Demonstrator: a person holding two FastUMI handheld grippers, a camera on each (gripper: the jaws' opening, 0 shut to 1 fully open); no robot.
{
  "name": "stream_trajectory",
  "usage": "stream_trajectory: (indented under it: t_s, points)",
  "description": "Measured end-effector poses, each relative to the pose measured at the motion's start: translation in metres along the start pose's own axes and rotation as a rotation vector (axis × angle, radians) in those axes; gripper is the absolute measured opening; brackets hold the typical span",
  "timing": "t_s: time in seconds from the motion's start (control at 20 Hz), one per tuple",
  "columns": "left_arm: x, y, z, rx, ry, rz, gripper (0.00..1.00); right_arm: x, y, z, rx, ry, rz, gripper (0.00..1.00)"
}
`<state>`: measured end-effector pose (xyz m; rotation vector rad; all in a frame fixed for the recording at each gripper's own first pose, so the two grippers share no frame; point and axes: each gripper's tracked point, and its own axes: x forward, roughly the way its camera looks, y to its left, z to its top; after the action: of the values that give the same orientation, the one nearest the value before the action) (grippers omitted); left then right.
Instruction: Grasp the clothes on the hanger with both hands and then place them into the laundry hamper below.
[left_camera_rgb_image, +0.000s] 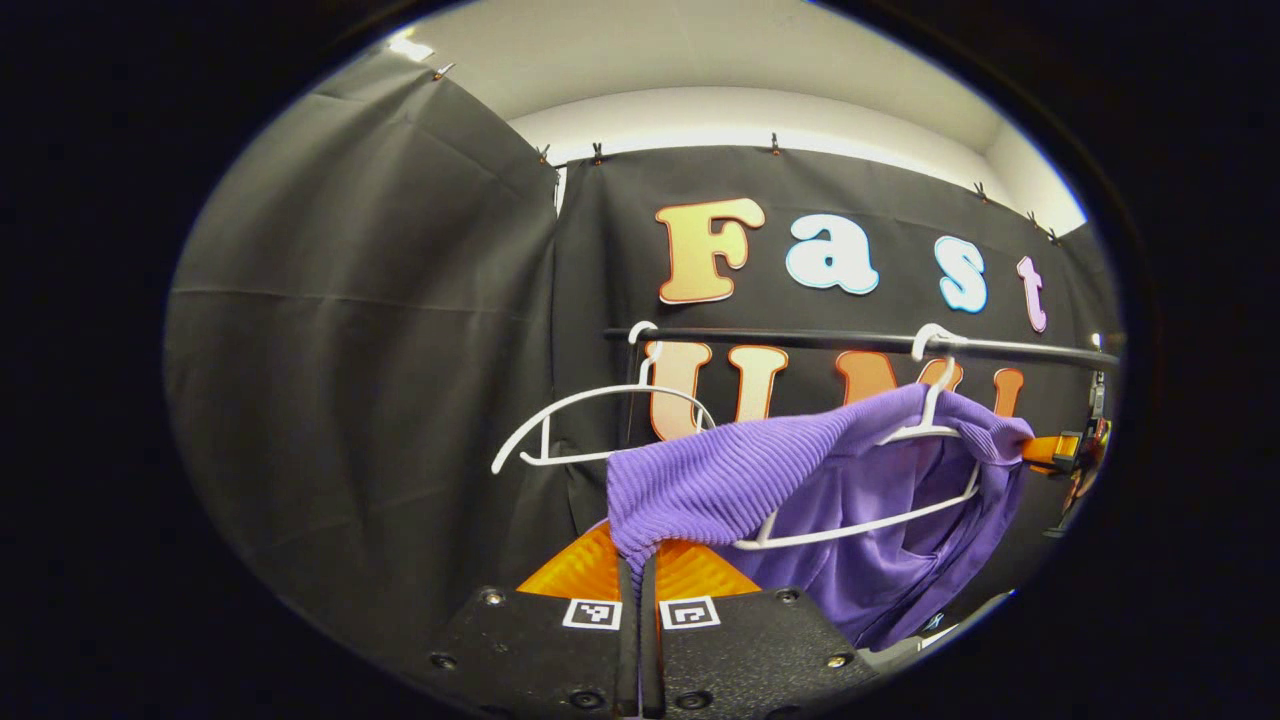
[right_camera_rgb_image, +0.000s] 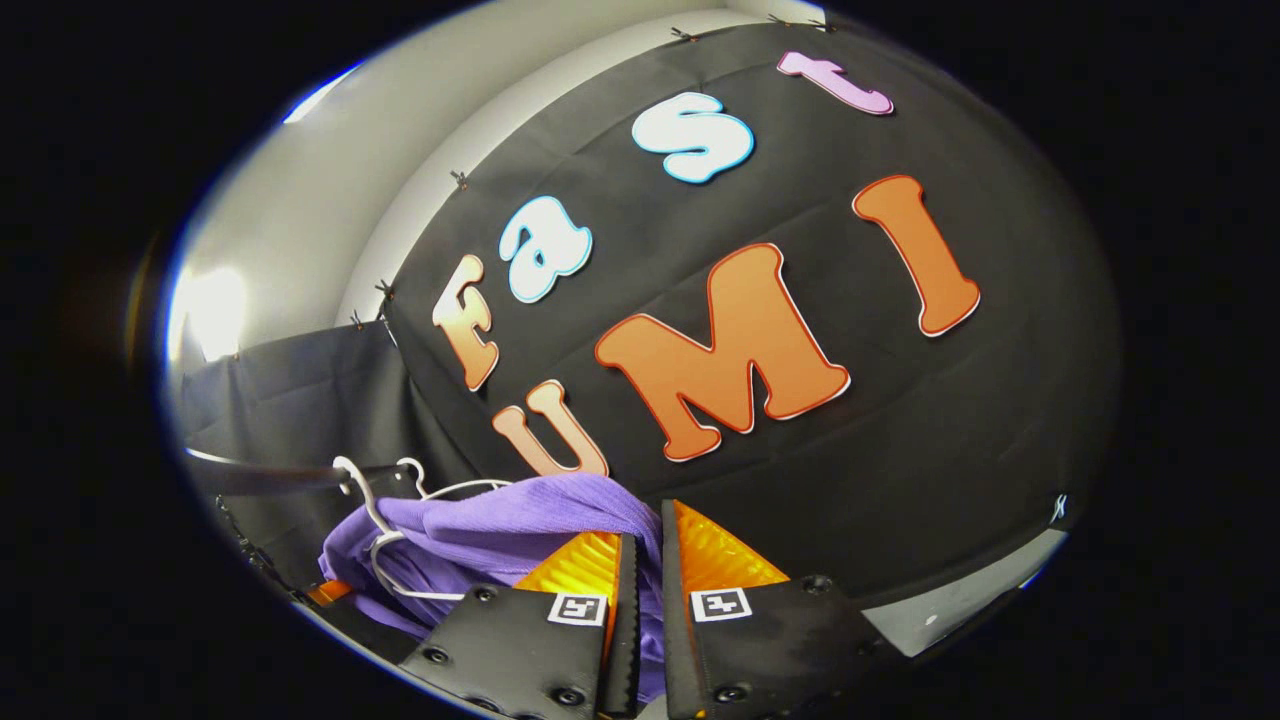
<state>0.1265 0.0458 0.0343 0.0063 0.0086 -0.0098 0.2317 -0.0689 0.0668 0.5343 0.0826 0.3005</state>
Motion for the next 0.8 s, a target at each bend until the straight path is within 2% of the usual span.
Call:
stream_trajectory:
  t_s: [0.15, 0.3, 0.45, 0.5, 0.55, 0.6, 0.65, 0.8]
  points:
    - [0.011, 0.006, 0.012, 0.036, -0.017, -0.004, 0.01, 0.005, 0.003, 0.018, -0.019, -0.014, 0.002, 0.18]
    - [0.018, 0.006, 0.018, 0.003, -0.011, -0.023, 0.01, 0.009, 0.009, 0.033, -0.008, -0.026, 0.005, 0.18]
    - [0.026, 0.007, 0.02, 0.032, -0.004, -0.021, 0.0, 0.015, 0.009, 0.045, -0.021, -0.044, -0.003, 0.17]
    - [0.029, 0.006, 0.021, 0.041, -0.002, -0.028, 0.01, 0.018, 0.007, 0.049, -0.041, -0.05, -0.012, 0.1]
    - [0.033, 0.007, 0.021, 0.052, 0.001, -0.033, 0.01, 0.022, 0.007, 0.054, -0.053, -0.062, -0.01, 0.18]
    - [0.039, 0.007, 0.021, 0.06, 0.005, -0.038, 0.01, 0.027, 0.004, 0.057, -0.042, -0.077, -0.025, 0.17]
    - [0.042, 0.006, 0.023, 0.064, 0.006, -0.043, 0.01, 0.029, 0.003, 0.059, -0.032, -0.058, -0.024, 0.07]
    - [0.058, 0.003, 0.027, 0.076, 0.007, -0.052, 0.01, 0.043, -0.006, 0.058, -0.051, -0.049, -0.049, 0.07]
